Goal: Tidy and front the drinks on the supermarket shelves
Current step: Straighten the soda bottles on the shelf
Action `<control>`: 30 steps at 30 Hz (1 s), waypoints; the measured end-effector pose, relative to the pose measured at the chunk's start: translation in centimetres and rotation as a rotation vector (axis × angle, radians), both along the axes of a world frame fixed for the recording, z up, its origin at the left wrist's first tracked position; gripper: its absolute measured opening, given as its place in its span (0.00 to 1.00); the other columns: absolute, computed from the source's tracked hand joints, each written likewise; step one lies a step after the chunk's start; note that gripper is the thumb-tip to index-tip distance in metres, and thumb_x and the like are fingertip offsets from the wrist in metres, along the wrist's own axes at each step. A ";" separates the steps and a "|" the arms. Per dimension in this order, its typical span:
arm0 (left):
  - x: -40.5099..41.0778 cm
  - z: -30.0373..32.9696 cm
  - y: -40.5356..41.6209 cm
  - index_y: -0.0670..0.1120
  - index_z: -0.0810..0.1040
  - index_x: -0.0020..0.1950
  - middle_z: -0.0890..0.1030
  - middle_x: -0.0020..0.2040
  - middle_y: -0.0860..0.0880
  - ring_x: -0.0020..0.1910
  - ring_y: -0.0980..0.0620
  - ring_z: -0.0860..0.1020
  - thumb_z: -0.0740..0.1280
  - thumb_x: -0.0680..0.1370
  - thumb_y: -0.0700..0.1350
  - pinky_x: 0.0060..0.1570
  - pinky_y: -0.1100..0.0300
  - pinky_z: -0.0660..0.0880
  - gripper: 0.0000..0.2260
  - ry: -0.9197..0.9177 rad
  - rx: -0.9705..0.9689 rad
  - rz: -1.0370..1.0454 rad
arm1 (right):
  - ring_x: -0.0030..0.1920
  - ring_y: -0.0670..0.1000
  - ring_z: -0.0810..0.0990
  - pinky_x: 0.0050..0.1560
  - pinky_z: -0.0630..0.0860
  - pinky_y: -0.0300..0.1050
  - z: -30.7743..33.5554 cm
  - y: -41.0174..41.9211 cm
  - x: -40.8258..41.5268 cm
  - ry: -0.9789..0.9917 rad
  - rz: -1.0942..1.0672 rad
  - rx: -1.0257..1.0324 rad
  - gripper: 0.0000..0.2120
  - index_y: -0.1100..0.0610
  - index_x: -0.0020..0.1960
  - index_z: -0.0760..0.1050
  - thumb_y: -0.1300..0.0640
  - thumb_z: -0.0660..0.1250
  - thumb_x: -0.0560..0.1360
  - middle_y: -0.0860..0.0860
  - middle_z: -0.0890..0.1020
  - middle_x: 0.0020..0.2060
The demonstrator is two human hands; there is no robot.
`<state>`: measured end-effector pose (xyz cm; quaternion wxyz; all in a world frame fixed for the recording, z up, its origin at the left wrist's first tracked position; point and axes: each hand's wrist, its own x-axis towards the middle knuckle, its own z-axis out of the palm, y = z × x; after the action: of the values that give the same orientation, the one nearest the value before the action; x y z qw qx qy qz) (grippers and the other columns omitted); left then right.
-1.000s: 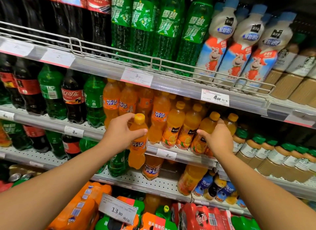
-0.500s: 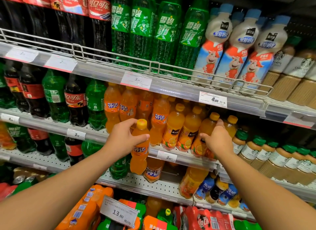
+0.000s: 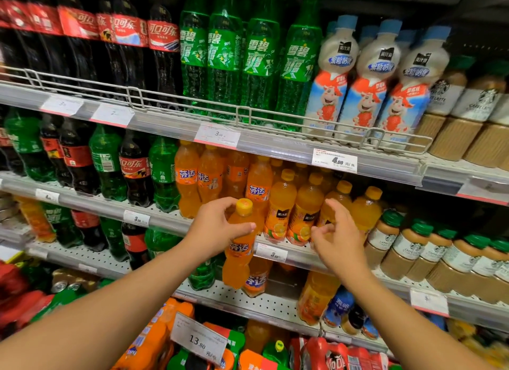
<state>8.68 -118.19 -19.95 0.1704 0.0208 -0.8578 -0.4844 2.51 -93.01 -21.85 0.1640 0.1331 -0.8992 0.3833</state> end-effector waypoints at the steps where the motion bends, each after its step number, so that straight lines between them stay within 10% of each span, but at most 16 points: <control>1: 0.2 0.3 0.5 0.59 0.79 0.44 0.82 0.44 0.60 0.45 0.63 0.79 0.79 0.66 0.50 0.45 0.63 0.75 0.13 -0.009 0.003 -0.001 | 0.49 0.41 0.79 0.48 0.75 0.38 0.2 -1.1 1.1 -0.035 0.107 -0.004 0.28 0.46 0.72 0.65 0.49 0.70 0.74 0.45 0.75 0.64; 6: 1.4 1.4 1.6 0.56 0.83 0.47 0.84 0.44 0.56 0.45 0.58 0.81 0.79 0.66 0.49 0.47 0.54 0.79 0.12 0.008 0.034 -0.012 | 0.60 0.44 0.74 0.56 0.75 0.41 1.3 -6.6 4.6 -0.259 0.451 0.009 0.46 0.44 0.74 0.60 0.31 0.71 0.61 0.38 0.70 0.64; 16: 2.9 1.8 -3.7 0.58 0.82 0.45 0.83 0.41 0.59 0.43 0.60 0.80 0.80 0.64 0.53 0.47 0.52 0.80 0.13 0.035 0.068 -0.006 | 0.51 0.42 0.75 0.42 0.68 0.28 1.1 -14.1 6.2 -0.028 0.318 0.051 0.36 0.42 0.69 0.66 0.43 0.76 0.64 0.40 0.77 0.57; 20: 2.6 3.1 -9.6 0.60 0.75 0.63 0.79 0.58 0.60 0.55 0.60 0.77 0.74 0.68 0.61 0.57 0.56 0.76 0.25 0.056 -0.064 -0.144 | 0.45 0.34 0.77 0.39 0.72 0.28 2.2 -17.6 6.4 0.009 0.271 0.002 0.31 0.33 0.62 0.64 0.39 0.74 0.64 0.34 0.78 0.51; 30: -4.0 8.4 -22.9 0.47 0.52 0.79 0.48 0.79 0.41 0.77 0.39 0.47 0.59 0.79 0.59 0.74 0.39 0.49 0.34 0.335 -1.141 0.088 | 0.44 0.36 0.76 0.42 0.69 0.27 5.3 -21.2 3.8 0.096 0.031 0.013 0.35 0.45 0.68 0.66 0.40 0.76 0.66 0.37 0.75 0.53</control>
<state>4.66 -141.12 -11.58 0.3074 -0.1152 -0.9424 0.0638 6.27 -114.17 -16.52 0.2002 0.1663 -0.8906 0.3730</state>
